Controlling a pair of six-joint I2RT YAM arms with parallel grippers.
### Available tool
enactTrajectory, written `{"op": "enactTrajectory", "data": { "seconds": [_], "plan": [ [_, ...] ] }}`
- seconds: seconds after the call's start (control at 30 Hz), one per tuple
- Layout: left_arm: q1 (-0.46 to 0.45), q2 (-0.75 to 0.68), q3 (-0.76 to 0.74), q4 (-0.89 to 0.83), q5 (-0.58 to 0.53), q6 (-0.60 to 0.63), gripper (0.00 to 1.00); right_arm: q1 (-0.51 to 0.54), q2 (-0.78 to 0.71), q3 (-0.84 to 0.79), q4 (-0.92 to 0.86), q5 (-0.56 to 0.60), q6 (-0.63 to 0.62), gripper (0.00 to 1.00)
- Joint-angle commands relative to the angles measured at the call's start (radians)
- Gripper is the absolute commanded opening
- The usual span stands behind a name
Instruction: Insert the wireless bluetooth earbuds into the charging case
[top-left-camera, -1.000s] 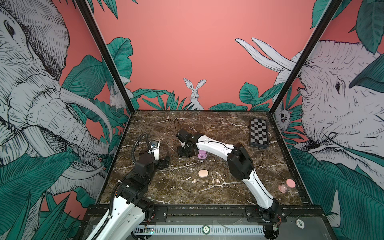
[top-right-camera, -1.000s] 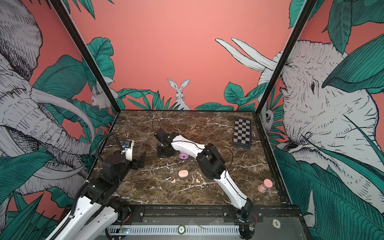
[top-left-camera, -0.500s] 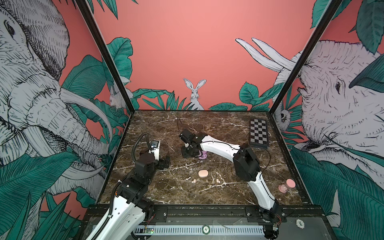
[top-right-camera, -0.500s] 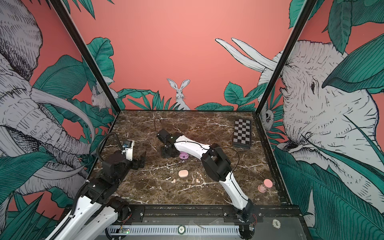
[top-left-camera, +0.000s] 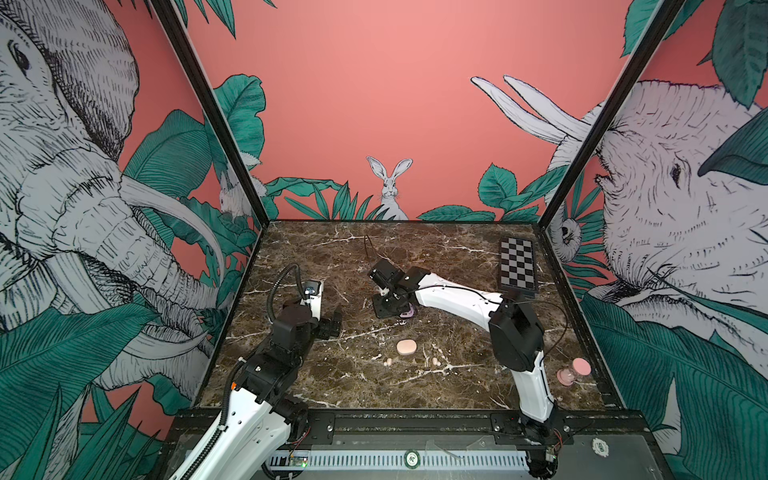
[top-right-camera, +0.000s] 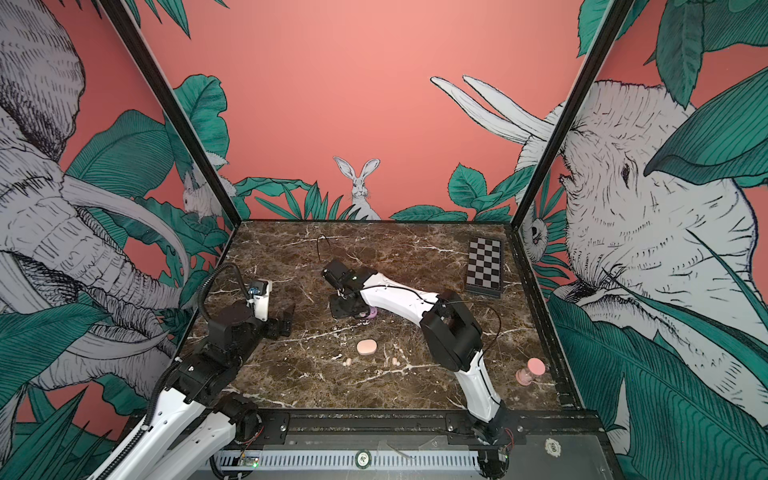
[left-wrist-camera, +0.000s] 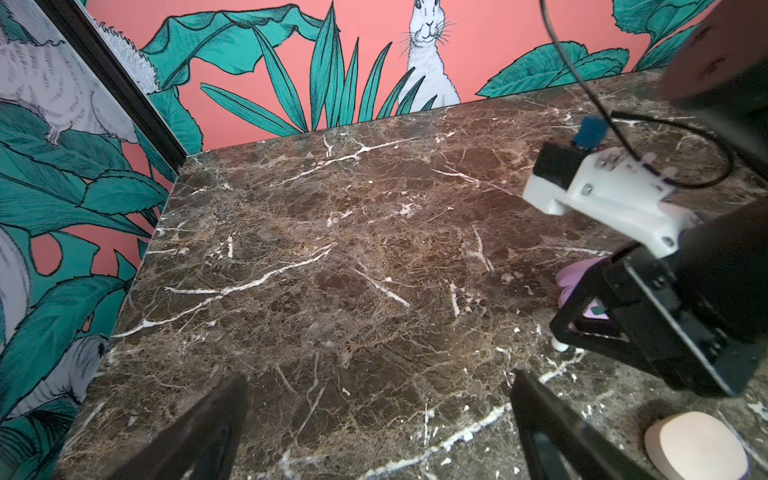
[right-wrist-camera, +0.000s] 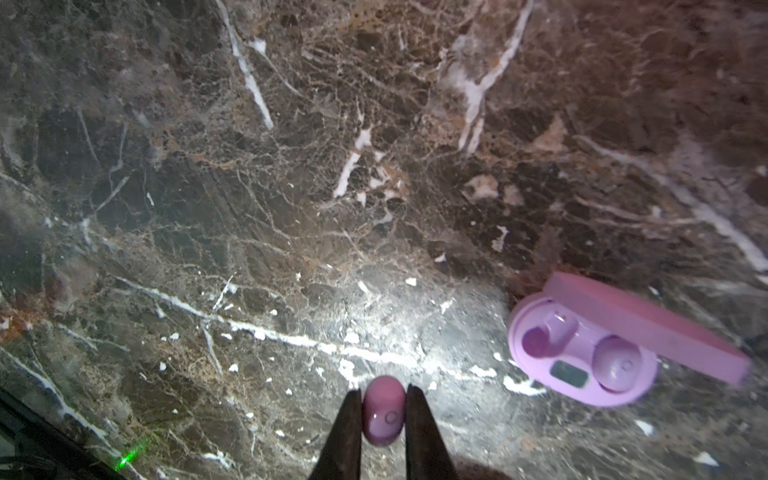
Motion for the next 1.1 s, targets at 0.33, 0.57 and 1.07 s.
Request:
{"op": "enactTrajectory", "data": {
  "seconds": [0.33, 0.57, 1.07],
  "plan": [
    [-0.005, 0.185, 0.04, -0.046, 0.246, -0.114, 0.99, 0.001, -0.177, -0.15, 0.021, 0.138, -0.035, 0.16],
    [-0.023, 0.266, 0.046, -0.032, 0.353, -0.106, 0.99, -0.003, -0.197, -0.187, 0.03, 0.156, -0.03, 0.15],
    [-0.142, 0.251, 0.049, -0.119, 0.308, 0.095, 0.99, -0.026, -0.212, -0.241, 0.056, 0.18, -0.019, 0.14]
  ]
}}
